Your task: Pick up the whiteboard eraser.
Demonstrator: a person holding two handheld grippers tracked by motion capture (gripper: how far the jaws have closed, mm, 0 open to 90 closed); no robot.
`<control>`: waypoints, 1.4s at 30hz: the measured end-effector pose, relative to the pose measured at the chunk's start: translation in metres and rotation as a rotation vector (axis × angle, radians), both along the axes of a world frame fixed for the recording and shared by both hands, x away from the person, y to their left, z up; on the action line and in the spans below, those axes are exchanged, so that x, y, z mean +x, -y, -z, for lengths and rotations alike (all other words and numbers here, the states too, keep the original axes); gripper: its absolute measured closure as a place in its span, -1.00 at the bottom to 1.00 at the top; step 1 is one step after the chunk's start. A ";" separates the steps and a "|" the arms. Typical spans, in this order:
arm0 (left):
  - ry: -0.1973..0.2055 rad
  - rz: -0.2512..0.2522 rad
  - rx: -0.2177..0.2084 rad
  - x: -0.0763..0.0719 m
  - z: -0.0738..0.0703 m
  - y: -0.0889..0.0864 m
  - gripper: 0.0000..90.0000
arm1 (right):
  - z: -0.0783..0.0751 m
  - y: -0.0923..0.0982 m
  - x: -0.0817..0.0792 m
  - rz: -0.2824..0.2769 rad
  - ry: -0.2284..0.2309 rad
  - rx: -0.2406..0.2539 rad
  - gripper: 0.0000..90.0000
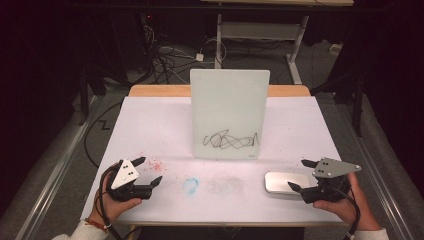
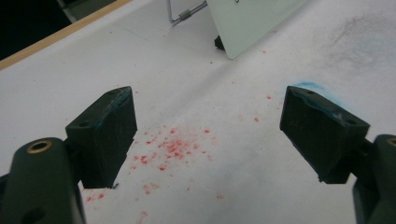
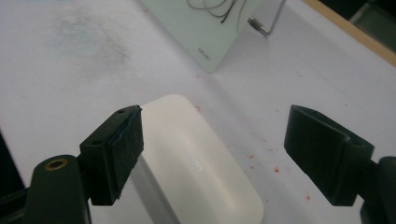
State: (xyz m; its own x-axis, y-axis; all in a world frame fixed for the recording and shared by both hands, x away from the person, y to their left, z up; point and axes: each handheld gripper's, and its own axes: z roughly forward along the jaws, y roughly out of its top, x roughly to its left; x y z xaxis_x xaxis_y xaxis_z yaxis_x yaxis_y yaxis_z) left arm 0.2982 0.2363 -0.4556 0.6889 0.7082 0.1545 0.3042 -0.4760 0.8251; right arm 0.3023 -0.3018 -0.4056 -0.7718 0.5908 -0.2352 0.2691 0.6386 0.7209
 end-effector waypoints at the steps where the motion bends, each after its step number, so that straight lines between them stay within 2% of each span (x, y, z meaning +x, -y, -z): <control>1: -0.002 0.003 0.006 0.000 0.001 0.001 -0.60 | 0.000 0.001 0.001 -0.011 -0.011 -0.020 -0.55; 3: -0.002 0.004 0.013 -0.001 0.002 0.003 -0.61 | 0.001 0.002 0.005 -0.035 -0.033 -0.059 -0.53; 5: 0.001 0.007 0.027 -0.003 0.002 0.004 -0.61 | 0.001 0.002 0.008 -0.063 -0.067 -0.079 -0.55; 6: 0.000 0.008 0.033 -0.004 0.002 0.004 -0.61 | 0.001 0.002 0.008 -0.063 -0.067 -0.079 -0.55; 7: -0.002 0.005 0.035 -0.004 0.003 0.004 -0.60 | 0.001 -0.001 0.013 -0.104 -0.101 -0.129 -0.55; 9: 0.004 0.002 0.049 -0.003 0.004 0.002 -0.60 | 0.004 -0.005 0.020 -0.134 -0.147 -0.195 -0.54; 11: -0.011 -0.005 0.043 -0.004 0.004 0.002 -0.60 | 0.007 -0.011 0.027 -0.170 -0.187 -0.285 -0.53; 13: -0.008 -0.011 0.047 -0.006 0.004 0.001 -0.60 | 0.009 -0.017 0.033 -0.206 -0.222 -0.355 -0.51; 14: -0.007 -0.010 0.046 -0.007 0.004 0.001 -0.60 | 0.009 -0.019 0.036 -0.220 -0.245 -0.366 -0.51; 15: -0.008 -0.010 0.045 -0.008 0.004 0.001 -0.60 | 0.009 -0.019 0.036 -0.220 -0.245 -0.366 -0.51; 16: -0.005 -0.011 0.053 -0.010 0.004 0.000 -0.60 | 0.011 -0.024 0.042 -0.234 -0.271 -0.409 -0.55; 18: -0.006 -0.013 0.056 -0.011 0.004 -0.001 -0.60 | 0.012 -0.025 0.044 -0.242 -0.275 -0.424 -0.56; 19: 0.005 -0.014 0.056 -0.011 0.004 -0.003 -0.60 | 0.016 -0.030 0.049 -0.253 -0.292 -0.445 -0.54; 21: 0.004 -0.015 0.059 -0.011 0.004 -0.004 -0.60 | 0.018 -0.032 0.051 -0.262 -0.300 -0.451 -0.53; 23: -0.016 -0.020 0.062 -0.012 0.006 -0.003 -0.60 | 0.024 -0.035 0.058 -0.268 -0.331 -0.481 -0.52; 25: -0.008 -0.015 0.066 -0.012 0.006 -0.004 -0.60 | 0.029 -0.036 0.063 -0.286 -0.352 -0.493 -0.53; 27: -0.023 -0.022 0.058 -0.013 0.007 -0.004 -0.60 | 0.033 -0.037 0.065 -0.306 -0.377 -0.486 -0.43; 29: -0.024 -0.022 0.061 -0.013 0.007 -0.004 -0.60 | 0.035 -0.038 0.066 -0.329 -0.381 -0.492 -0.41; 30: -0.013 -0.020 0.070 -0.012 0.007 -0.005 -0.60 | 0.034 -0.038 0.067 -0.345 -0.373 -0.495 -0.40; 31: -0.024 -0.025 0.068 -0.013 0.008 -0.005 -0.60 | 0.034 -0.039 0.067 -0.352 -0.371 -0.500 -0.39; 32: -0.014 -0.023 0.070 -0.013 0.007 -0.005 -0.60 | 0.034 -0.038 0.067 -0.356 -0.368 -0.496 -0.38; 33: -0.028 -0.028 0.065 -0.014 0.008 -0.005 -0.60 | 0.034 -0.038 0.067 -0.359 -0.364 -0.497 -0.38; 36: -0.027 -0.028 0.071 -0.014 0.008 -0.005 -0.60 | 0.031 -0.037 0.064 -0.361 -0.366 -0.491 -0.33; 40: -0.028 -0.026 0.073 -0.014 0.009 -0.005 -0.59 | 0.026 -0.038 0.059 -0.363 -0.325 -0.454 -0.31; 42: -0.027 -0.027 0.074 -0.014 0.009 -0.005 -0.59 | 0.024 -0.040 0.057 -0.368 -0.289 -0.425 -0.31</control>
State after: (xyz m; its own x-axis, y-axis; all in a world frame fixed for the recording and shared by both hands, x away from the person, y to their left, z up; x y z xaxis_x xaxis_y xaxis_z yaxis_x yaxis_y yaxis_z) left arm 0.2840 0.2414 -0.4643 0.6746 0.7135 0.1894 0.3389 -0.5273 0.7792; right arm 0.3596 -0.2622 -0.4298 -0.9741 0.1752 -0.1427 0.1231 0.9411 0.3150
